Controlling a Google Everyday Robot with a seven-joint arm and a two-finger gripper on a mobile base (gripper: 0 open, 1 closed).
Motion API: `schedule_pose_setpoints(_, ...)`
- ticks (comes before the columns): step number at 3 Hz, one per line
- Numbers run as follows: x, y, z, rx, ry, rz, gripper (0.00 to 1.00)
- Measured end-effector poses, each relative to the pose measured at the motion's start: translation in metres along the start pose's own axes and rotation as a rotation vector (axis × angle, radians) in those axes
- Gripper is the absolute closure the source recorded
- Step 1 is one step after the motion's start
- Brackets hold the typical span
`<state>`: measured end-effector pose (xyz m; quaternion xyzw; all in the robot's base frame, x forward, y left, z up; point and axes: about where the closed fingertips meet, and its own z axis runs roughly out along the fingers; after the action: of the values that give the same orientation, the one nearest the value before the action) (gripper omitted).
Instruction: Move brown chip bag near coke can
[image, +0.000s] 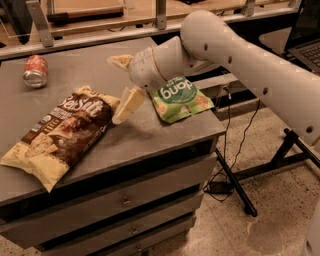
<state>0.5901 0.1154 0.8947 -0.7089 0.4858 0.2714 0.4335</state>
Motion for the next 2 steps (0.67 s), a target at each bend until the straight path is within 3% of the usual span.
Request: schedule_pose_setpoints(2,-0.0047,0.0177,0.013,-0.049,-0.02,0.037,0.0)
